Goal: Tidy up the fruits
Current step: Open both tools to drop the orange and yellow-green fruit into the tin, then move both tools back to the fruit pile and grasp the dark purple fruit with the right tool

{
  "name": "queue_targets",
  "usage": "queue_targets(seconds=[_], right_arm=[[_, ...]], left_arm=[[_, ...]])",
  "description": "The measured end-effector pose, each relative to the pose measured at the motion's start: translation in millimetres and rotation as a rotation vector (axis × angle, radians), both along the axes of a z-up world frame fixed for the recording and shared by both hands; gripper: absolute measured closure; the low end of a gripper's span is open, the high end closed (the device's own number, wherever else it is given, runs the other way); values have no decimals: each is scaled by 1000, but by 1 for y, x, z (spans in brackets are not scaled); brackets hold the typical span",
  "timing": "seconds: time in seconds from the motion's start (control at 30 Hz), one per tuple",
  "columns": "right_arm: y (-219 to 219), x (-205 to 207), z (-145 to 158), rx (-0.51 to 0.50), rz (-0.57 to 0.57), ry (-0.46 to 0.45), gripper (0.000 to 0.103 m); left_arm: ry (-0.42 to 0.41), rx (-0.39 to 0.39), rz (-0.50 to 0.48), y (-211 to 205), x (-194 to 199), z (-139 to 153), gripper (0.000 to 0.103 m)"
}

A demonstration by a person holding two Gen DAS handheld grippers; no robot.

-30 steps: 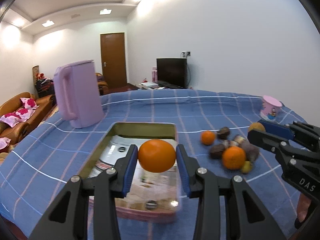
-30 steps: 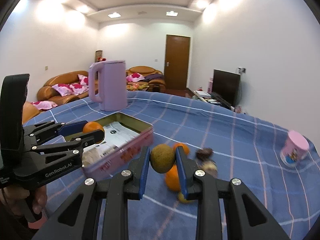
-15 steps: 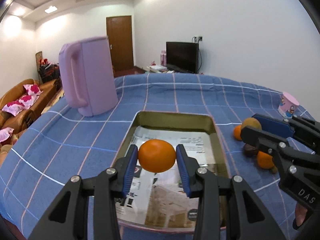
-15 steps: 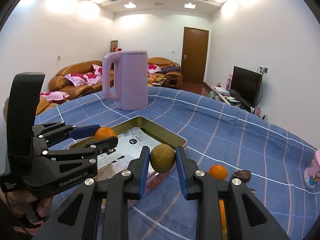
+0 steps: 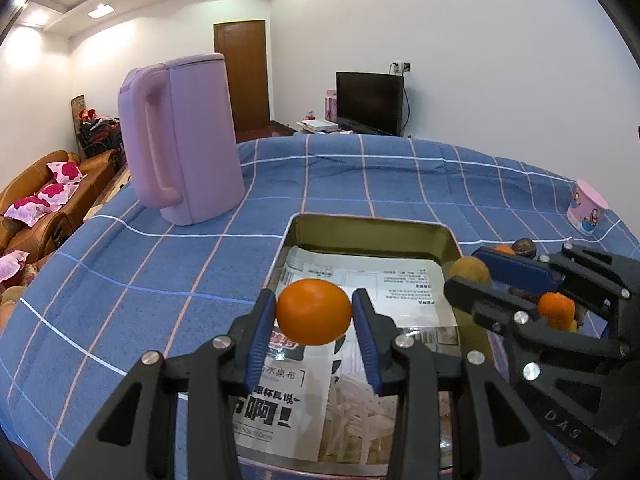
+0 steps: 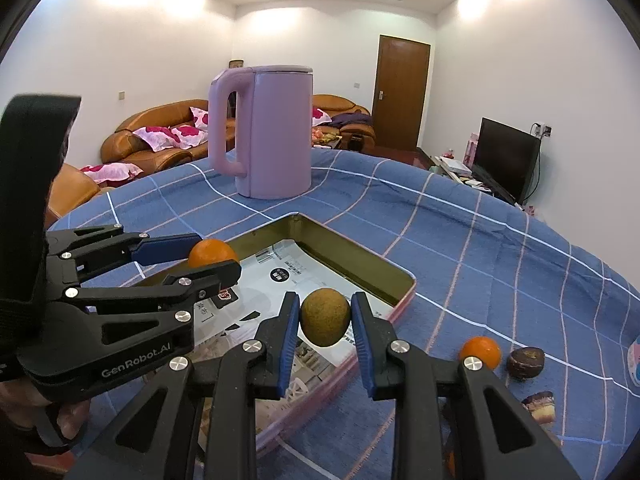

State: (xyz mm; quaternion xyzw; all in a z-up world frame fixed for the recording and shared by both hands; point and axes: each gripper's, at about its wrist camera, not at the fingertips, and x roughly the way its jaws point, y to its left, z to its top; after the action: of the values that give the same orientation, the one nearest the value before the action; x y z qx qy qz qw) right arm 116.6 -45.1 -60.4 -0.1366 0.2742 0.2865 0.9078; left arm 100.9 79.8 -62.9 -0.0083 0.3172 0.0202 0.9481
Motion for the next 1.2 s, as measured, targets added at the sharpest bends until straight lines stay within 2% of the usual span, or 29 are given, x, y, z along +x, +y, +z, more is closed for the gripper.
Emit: queue_targets(seconds=[0.5, 0.7, 0.87, 0.9, 1.0, 1.03, 1.2], right_arm=[[10, 7, -15, -38, 16, 67, 75], [11, 8, -21, -40, 30, 100, 74], [9, 7, -21, -20, 27, 98, 67], [7, 5, -20, -15, 26, 92, 64], [1, -4, -14, -4, 31, 69, 45], [-5, -8, -11, -2, 28, 56, 43], [-48, -24, 2, 25, -37, 10, 43]], left_arm=[[75, -3, -12, 0, 10, -14, 62], [65, 3, -6, -1, 8, -12, 61], [51, -3, 7, 2, 2, -6, 60], [45, -9, 11, 3, 0, -4, 57], [-2, -20, 25, 0, -13, 5, 33], [-24, -18, 24, -3, -18, 9, 29], [-78, -31, -36, -29, -38, 19, 28]])
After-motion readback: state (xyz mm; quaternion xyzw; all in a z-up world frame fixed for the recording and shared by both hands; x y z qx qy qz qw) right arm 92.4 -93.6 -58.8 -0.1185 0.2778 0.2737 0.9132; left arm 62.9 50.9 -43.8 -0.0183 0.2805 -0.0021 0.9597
